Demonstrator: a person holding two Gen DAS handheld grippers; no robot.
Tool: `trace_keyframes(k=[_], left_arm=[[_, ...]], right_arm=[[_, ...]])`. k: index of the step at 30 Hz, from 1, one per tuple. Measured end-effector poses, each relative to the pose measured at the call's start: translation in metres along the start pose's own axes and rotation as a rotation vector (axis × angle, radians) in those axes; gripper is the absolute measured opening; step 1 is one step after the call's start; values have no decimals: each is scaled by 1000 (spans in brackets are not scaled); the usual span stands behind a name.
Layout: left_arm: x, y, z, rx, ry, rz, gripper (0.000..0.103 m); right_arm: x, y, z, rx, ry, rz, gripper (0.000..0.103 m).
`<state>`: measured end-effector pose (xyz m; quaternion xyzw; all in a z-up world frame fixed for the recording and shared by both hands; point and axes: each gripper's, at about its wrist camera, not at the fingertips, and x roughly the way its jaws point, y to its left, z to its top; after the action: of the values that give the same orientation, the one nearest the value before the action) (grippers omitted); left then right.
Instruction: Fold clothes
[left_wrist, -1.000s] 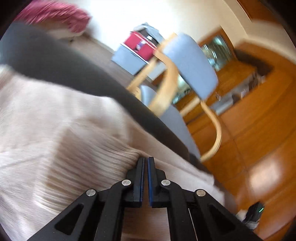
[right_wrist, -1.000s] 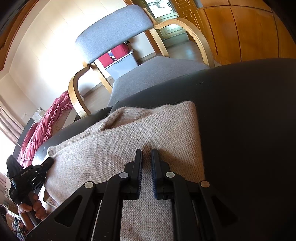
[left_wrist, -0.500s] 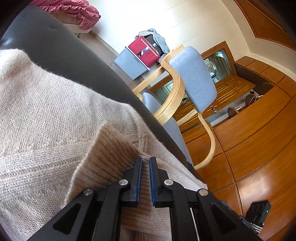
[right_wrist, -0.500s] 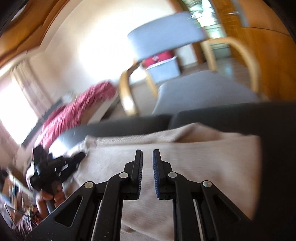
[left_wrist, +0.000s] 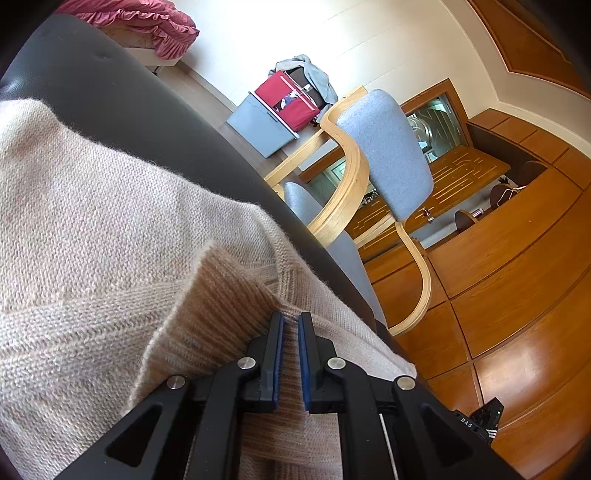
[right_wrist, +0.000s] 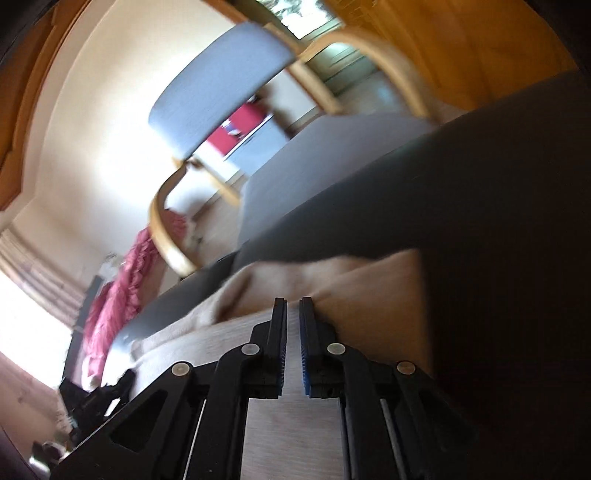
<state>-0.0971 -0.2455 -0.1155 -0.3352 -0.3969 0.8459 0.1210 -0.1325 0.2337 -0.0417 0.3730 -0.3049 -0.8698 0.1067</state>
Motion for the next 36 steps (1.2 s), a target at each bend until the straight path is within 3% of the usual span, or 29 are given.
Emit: trace_keyframes(k=[2,4,6,9,11,12,24,27,31,33,36], left_arm=[[0,0,0,-2,0,-2,6],[0,0,0,-3,0,-3,6],[-2,1,0,-3,0,-3,6],[-9,3,2,-4,0,-3,6],[-9,3,1,-5,0,-5,6],[-9,3,1,-5,0,-6,6],[-6,2,0,-9,-1,-9,6],[-5,2,0,-9,0,-10,6],[-6,4,1,-10,1,-11,6],[-7,4,1,-11,0,-13,6],[-7,5,1,-12,0,-16,6]], right_arm=[[-13,4,-3,-28,-35,-3,12],[-24,20,-7,-99,-18,90,12],[-24,43,-27,-188,87,249,12],[-14,61,-64,-264,220,330,12],[-3,55,-76,-249,291,277,7],[-4,46,-75,-208,291,297,7],[-45,-30,-51,0,124,181,3],[-61,-41,-44,50,52,139,8],[-68,-22,-15,43,-15,166,8],[-51,4,3,-59,10,134,8],[-10,21,15,-103,74,111,8]])
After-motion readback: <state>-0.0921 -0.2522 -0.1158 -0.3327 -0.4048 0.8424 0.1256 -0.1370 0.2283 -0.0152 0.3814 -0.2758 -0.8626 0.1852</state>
